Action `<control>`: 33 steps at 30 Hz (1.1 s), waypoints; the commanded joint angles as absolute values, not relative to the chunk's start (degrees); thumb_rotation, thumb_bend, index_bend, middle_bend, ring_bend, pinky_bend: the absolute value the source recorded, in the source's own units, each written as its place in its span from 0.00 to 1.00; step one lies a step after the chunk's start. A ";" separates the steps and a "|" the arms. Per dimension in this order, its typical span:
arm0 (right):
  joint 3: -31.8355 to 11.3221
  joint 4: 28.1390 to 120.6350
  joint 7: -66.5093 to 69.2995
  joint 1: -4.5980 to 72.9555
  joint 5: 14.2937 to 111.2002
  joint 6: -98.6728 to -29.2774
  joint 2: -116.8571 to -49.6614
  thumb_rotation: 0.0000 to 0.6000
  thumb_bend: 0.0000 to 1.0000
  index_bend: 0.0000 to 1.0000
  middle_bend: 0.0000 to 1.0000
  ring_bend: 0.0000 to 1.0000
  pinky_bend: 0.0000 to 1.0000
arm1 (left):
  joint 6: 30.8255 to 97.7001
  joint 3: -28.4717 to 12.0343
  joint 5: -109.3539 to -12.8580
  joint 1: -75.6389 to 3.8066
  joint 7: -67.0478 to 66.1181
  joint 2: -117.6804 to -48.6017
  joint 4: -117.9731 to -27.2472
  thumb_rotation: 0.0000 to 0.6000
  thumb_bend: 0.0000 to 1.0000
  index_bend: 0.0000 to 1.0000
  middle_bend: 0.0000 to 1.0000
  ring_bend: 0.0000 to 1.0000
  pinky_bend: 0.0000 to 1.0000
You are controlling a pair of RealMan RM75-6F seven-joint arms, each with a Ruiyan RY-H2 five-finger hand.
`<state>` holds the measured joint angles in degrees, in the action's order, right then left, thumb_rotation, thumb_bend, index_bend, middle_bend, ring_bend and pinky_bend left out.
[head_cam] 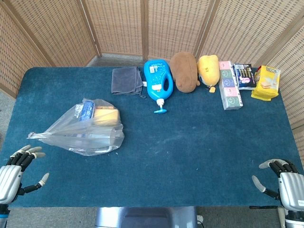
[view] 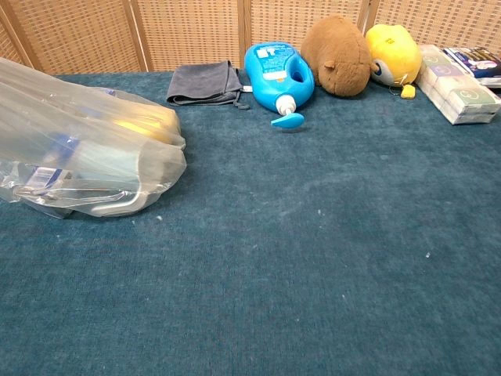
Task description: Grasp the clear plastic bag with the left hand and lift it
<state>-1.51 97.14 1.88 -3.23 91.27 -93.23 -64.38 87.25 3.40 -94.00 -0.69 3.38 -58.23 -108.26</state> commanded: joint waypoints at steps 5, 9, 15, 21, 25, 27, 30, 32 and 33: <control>-1.45 97.09 1.83 -3.28 91.21 -93.14 -64.32 0.19 0.32 0.45 0.42 0.32 0.23 | 86.96 3.47 -94.02 -0.82 3.21 -58.42 -108.18 0.49 0.31 0.28 0.21 0.11 0.12; -1.43 97.04 1.98 -3.39 91.24 -93.30 -64.23 0.18 0.32 0.45 0.42 0.32 0.23 | 87.07 3.54 -94.08 -0.74 3.27 -58.44 -108.19 0.49 0.31 0.28 0.21 0.11 0.12; -1.39 96.78 2.52 -3.54 91.48 -93.66 -64.37 0.19 0.32 0.45 0.42 0.32 0.23 | 87.35 3.68 -93.94 -0.50 3.97 -57.98 -108.28 0.49 0.31 0.28 0.21 0.11 0.12; -1.39 96.27 3.12 -3.51 91.53 -93.61 -64.62 0.18 0.32 0.45 0.42 0.32 0.23 | 87.35 3.95 -93.49 -0.32 6.99 -57.05 -108.68 0.49 0.31 0.28 0.21 0.11 0.12; -1.44 95.96 3.41 -3.43 91.49 -93.50 -64.71 0.18 0.32 0.45 0.42 0.32 0.23 | 86.36 4.29 -92.48 -0.46 11.32 -56.45 -109.20 0.49 0.31 0.28 0.21 0.11 0.12; -1.44 95.81 3.52 -3.42 91.43 -93.44 -64.75 0.18 0.32 0.45 0.42 0.32 0.23 | 85.55 4.53 -92.01 -0.69 14.53 -55.92 -109.41 0.49 0.31 0.28 0.21 0.11 0.12; -1.45 95.63 3.69 -3.41 91.36 -93.37 -64.84 0.19 0.32 0.45 0.42 0.32 0.23 | 83.72 5.01 -91.18 -1.28 20.85 -54.71 -109.75 0.49 0.31 0.28 0.21 0.11 0.12; -1.45 95.56 3.72 -3.37 91.35 -93.30 -64.90 0.18 0.32 0.45 0.42 0.32 0.23 | 82.67 5.22 -90.72 -1.68 25.38 -53.86 -109.89 0.49 0.30 0.28 0.21 0.11 0.12; -1.44 95.52 3.69 -3.34 91.35 -93.23 -64.93 0.18 0.32 0.45 0.42 0.32 0.23 | 81.98 5.33 -90.42 -1.94 28.42 -53.39 -109.97 0.49 0.30 0.28 0.21 0.11 0.13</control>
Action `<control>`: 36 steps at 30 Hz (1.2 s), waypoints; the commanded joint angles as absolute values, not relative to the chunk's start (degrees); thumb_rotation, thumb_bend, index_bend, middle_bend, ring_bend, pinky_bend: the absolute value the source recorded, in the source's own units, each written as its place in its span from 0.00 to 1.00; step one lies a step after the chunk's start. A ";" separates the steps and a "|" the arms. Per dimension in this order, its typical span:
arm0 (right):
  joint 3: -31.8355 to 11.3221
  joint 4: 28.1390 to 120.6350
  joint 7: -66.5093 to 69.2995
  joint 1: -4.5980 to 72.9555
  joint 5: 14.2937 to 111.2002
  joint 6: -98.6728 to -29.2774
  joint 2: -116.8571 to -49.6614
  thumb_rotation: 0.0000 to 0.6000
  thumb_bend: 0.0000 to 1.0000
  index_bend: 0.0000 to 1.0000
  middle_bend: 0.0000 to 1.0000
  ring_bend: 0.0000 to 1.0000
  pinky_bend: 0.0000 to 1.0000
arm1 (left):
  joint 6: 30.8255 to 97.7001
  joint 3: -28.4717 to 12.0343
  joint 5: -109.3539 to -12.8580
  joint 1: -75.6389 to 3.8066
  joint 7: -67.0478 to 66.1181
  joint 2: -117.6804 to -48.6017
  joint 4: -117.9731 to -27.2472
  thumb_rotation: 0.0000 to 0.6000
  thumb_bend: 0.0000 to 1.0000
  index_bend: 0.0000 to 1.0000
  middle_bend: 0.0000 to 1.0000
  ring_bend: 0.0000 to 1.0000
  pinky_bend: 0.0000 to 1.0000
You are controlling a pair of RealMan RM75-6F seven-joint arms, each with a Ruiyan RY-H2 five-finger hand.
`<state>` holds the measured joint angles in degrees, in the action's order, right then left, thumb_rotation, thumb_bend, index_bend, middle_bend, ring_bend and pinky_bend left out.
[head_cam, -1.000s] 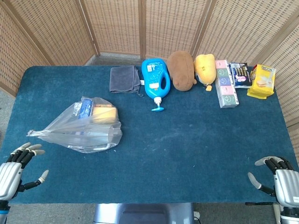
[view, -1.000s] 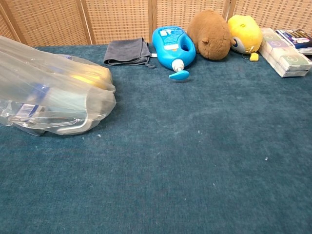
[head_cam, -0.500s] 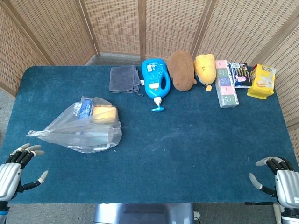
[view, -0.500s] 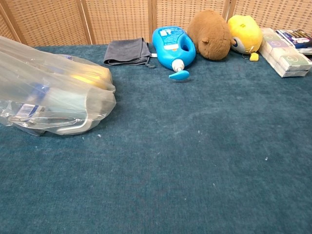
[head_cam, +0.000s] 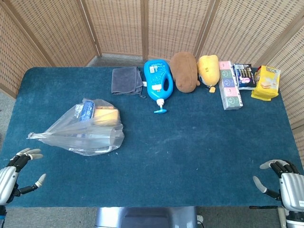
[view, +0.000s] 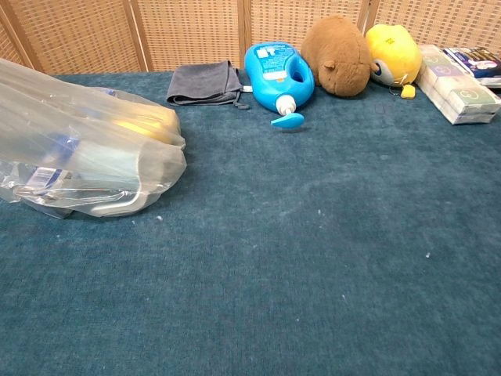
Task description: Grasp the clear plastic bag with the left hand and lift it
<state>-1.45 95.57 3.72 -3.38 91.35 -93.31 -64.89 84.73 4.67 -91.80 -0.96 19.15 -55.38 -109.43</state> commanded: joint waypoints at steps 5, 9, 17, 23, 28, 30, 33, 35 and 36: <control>-1.52 95.52 3.57 -3.05 91.30 -92.79 -65.11 0.19 0.32 0.45 0.42 0.32 0.23 | 78.64 6.27 -90.56 -3.37 44.69 -50.82 -109.79 0.48 0.30 0.28 0.21 0.11 0.15; -1.57 95.58 3.35 -2.85 91.23 -92.48 -65.21 0.18 0.32 0.45 0.42 0.32 0.23 | 77.15 7.21 -92.62 -4.55 61.11 -48.76 -107.50 0.48 0.30 0.28 0.21 0.11 0.18; -1.65 95.65 2.95 -2.50 91.07 -91.93 -65.42 0.18 0.32 0.45 0.42 0.32 0.23 | 78.01 9.40 -97.72 -6.11 89.54 -46.58 -102.07 0.48 0.31 0.28 0.21 0.11 0.20; -1.67 95.52 2.92 -2.32 90.99 -91.66 -65.69 0.19 0.32 0.45 0.42 0.32 0.23 | 79.59 11.36 -100.68 -6.85 103.55 -46.02 -98.26 0.48 0.30 0.28 0.21 0.11 0.20; -1.64 95.31 3.02 -2.25 91.02 -91.58 -65.86 0.19 0.32 0.45 0.42 0.32 0.23 | 80.85 12.38 -101.67 -7.62 114.81 -46.72 -95.59 0.48 0.30 0.28 0.21 0.11 0.20; -1.64 95.23 3.09 -2.29 91.01 -91.67 -65.91 0.19 0.32 0.45 0.42 0.32 0.23 | 81.16 12.83 -102.07 -8.11 119.25 -47.24 -93.83 0.48 0.30 0.28 0.21 0.11 0.20; -1.61 95.20 3.11 -2.33 90.98 -91.73 -65.93 0.19 0.32 0.45 0.42 0.32 0.23 | 81.40 13.09 -101.62 -8.44 123.16 -47.96 -92.22 0.48 0.30 0.28 0.21 0.11 0.20; -1.55 95.22 3.09 -2.36 91.06 -91.77 -65.96 0.18 0.32 0.45 0.42 0.32 0.23 | 81.43 13.10 -101.02 -8.62 125.95 -48.55 -91.41 0.48 0.30 0.28 0.21 0.11 0.20; -1.52 95.22 3.04 -2.38 91.09 -91.79 -65.97 0.18 0.32 0.45 0.42 0.32 0.23 | 81.61 13.14 -100.87 -8.68 127.74 -48.89 -90.94 0.48 0.30 0.28 0.21 0.11 0.20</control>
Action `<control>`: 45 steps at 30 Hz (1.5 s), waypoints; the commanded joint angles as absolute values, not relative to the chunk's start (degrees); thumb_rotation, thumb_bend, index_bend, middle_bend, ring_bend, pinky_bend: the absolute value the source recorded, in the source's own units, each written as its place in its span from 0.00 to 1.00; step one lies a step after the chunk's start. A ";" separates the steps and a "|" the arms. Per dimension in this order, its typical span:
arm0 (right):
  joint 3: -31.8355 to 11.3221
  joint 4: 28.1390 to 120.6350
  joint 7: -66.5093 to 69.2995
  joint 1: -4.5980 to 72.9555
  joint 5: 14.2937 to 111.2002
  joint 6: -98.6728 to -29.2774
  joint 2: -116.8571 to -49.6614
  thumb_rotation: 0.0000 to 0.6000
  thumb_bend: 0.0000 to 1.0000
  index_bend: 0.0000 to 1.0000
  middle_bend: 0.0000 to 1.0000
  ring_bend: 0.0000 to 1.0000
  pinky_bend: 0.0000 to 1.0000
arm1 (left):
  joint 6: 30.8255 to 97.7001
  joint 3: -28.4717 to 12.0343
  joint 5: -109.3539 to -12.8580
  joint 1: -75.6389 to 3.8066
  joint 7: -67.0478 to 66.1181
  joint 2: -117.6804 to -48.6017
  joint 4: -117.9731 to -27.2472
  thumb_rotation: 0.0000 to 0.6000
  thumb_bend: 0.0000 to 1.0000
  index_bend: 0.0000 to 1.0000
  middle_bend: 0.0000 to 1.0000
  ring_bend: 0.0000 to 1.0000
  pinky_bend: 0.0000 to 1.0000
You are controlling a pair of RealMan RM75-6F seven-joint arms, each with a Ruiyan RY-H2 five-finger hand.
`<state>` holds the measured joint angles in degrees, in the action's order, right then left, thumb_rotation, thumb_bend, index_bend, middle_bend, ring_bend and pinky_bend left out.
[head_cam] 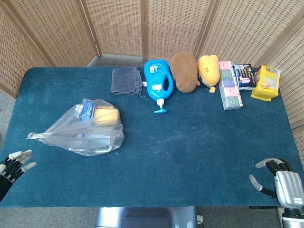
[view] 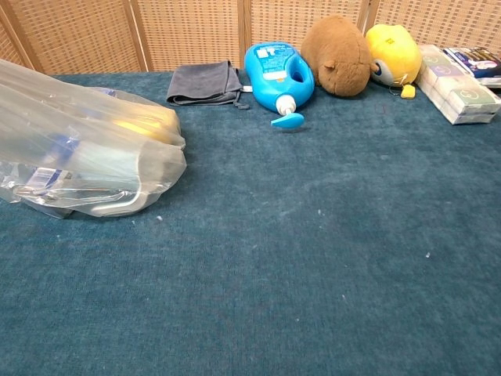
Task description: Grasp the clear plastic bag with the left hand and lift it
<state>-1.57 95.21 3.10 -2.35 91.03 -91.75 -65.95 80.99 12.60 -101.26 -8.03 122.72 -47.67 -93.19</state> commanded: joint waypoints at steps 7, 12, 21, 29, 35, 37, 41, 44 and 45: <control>-1.54 95.54 2.42 -2.02 91.13 -91.28 -66.10 0.19 0.32 0.45 0.42 0.32 0.23 | 83.05 13.41 -100.00 -9.34 142.81 -52.10 -85.76 0.48 0.30 0.24 0.21 0.11 0.20; -1.51 95.70 2.05 -2.10 91.02 -91.35 -66.13 0.18 0.32 0.45 0.42 0.32 0.23 | 83.91 13.66 -100.25 -9.68 147.62 -53.89 -82.11 0.48 0.30 0.19 0.21 0.11 0.20; -1.60 95.96 1.39 -1.89 90.90 -91.11 -66.31 0.18 0.32 0.45 0.42 0.32 0.23 | 85.57 14.18 -101.88 -10.89 152.51 -56.18 -78.61 0.49 0.29 0.15 0.21 0.11 0.20; -1.64 95.90 1.41 -2.15 90.67 -91.52 -66.24 0.18 0.32 0.45 0.42 0.32 0.23 | 88.09 15.04 -103.65 -12.12 158.40 -57.72 -76.53 0.48 0.29 0.14 0.20 0.11 0.20; -1.60 96.08 1.32 -2.23 90.77 -91.71 -66.26 0.18 0.32 0.45 0.42 0.32 0.23 | 88.52 16.15 -104.19 -13.55 162.89 -59.19 -74.81 0.44 0.29 0.13 0.20 0.11 0.21; -1.60 96.06 1.34 -2.31 90.78 -91.86 -66.32 0.18 0.32 0.45 0.42 0.32 0.23 | 88.19 16.49 -103.72 -13.82 164.17 -59.71 -73.90 0.43 0.29 0.13 0.20 0.11 0.21; -1.58 96.18 1.26 -2.34 90.86 -91.93 -66.15 0.18 0.32 0.45 0.42 0.32 0.23 | 87.76 16.86 -103.42 -14.67 165.65 -60.33 -72.57 0.44 0.29 0.12 0.20 0.11 0.21; -1.59 96.33 1.15 -2.33 91.03 -92.06 -66.12 0.19 0.32 0.45 0.42 0.32 0.23 | 87.31 17.08 -103.40 -15.51 166.66 -60.69 -72.29 0.43 0.29 0.12 0.20 0.11 0.21; -1.57 96.39 1.14 -2.35 91.06 -92.08 -66.14 0.19 0.32 0.45 0.42 0.32 0.23 | 87.23 17.12 -103.37 -15.73 166.89 -60.85 -72.18 0.43 0.29 0.12 0.20 0.11 0.21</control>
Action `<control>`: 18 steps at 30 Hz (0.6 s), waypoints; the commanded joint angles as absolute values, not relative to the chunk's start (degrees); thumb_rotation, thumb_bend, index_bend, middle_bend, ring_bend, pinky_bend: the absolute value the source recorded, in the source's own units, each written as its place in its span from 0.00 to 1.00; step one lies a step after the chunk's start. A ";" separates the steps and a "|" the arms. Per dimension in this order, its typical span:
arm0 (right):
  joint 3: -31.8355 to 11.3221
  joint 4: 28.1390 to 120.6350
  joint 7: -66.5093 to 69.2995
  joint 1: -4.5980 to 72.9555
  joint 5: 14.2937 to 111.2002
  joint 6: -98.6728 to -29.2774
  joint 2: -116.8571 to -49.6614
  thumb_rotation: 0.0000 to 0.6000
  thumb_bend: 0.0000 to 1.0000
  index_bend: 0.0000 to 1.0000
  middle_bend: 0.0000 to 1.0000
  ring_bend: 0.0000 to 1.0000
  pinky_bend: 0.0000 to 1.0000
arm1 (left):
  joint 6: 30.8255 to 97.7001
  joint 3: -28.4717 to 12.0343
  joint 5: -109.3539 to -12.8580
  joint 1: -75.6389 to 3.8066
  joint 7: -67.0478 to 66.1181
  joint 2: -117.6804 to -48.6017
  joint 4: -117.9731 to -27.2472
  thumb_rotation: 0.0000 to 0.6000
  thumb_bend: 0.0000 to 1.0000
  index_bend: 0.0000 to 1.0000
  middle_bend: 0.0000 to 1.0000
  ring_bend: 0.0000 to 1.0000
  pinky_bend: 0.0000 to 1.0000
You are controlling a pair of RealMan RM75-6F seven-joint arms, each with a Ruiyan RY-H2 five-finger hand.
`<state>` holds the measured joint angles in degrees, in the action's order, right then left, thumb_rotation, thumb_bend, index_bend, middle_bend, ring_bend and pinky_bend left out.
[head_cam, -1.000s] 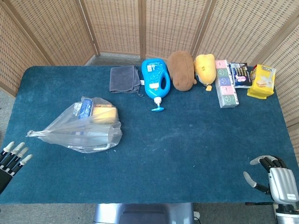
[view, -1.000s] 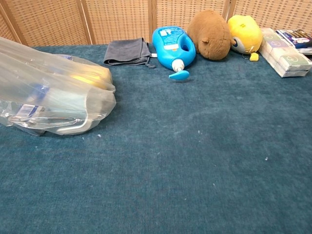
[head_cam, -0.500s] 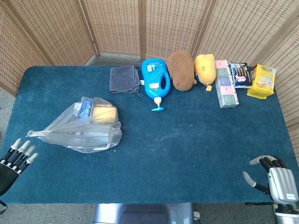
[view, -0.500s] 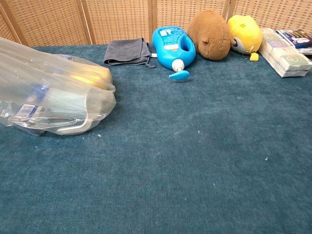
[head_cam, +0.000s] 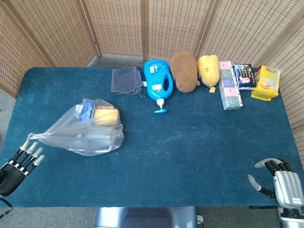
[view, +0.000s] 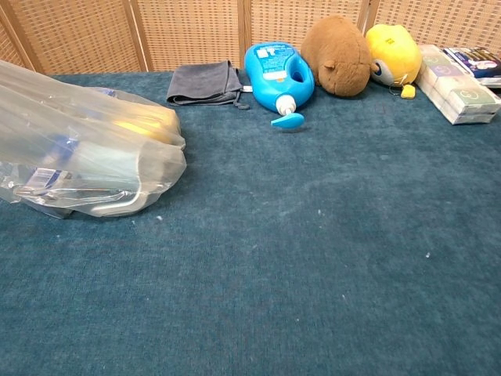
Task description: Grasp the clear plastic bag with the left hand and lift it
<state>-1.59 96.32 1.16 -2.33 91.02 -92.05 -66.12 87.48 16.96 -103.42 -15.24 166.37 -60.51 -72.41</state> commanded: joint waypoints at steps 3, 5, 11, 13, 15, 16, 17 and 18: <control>-1.49 96.47 1.04 -2.46 91.05 -92.16 -66.10 0.18 0.32 0.45 0.42 0.32 0.23 | 86.02 17.20 -102.96 -16.72 167.57 -61.44 -71.61 0.43 0.29 0.12 0.20 0.11 0.21; -1.50 96.57 0.96 -2.50 91.08 -92.25 -66.01 0.19 0.32 0.45 0.42 0.32 0.23 | 85.12 17.28 -102.69 -17.45 168.06 -61.76 -71.44 0.42 0.29 0.12 0.20 0.11 0.21; -1.52 96.81 0.77 -2.72 91.14 -92.68 -65.87 0.19 0.32 0.45 0.42 0.32 0.23 | 84.71 17.58 -102.72 -18.39 169.37 -62.74 -70.84 0.42 0.29 0.12 0.20 0.11 0.21; -1.47 96.88 0.71 -2.79 91.09 -92.69 -65.79 0.18 0.32 0.45 0.42 0.32 0.23 | 84.39 17.60 -102.22 -18.58 169.93 -63.06 -70.62 0.42 0.29 0.12 0.20 0.11 0.21; -1.46 96.96 0.61 -2.84 91.08 -92.72 -65.67 0.18 0.32 0.45 0.42 0.32 0.23 | 83.13 17.44 -101.34 -19.19 170.89 -63.57 -69.80 0.42 0.29 0.12 0.20 0.11 0.21; -1.47 97.03 0.54 -2.83 91.12 -92.73 -65.64 0.18 0.32 0.45 0.42 0.32 0.23 | 82.54 17.43 -101.19 -19.60 171.55 -63.92 -69.36 0.41 0.29 0.12 0.20 0.11 0.21; -1.47 97.10 0.47 -2.84 91.15 -92.75 -65.62 0.18 0.32 0.45 0.42 0.32 0.23 | 82.15 17.40 -101.09 -19.91 172.06 -64.17 -69.09 0.41 0.29 0.12 0.20 0.11 0.21; -1.46 97.16 0.39 -2.86 91.15 -92.76 -65.60 0.18 0.32 0.45 0.42 0.32 0.23 | 81.97 17.37 -101.04 -20.14 172.44 -64.37 -68.86 0.41 0.29 0.12 0.20 0.11 0.21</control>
<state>-1.46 97.15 0.39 -2.85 91.15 -92.75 -65.61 82.45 17.43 -101.30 -19.70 171.89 -63.97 -69.30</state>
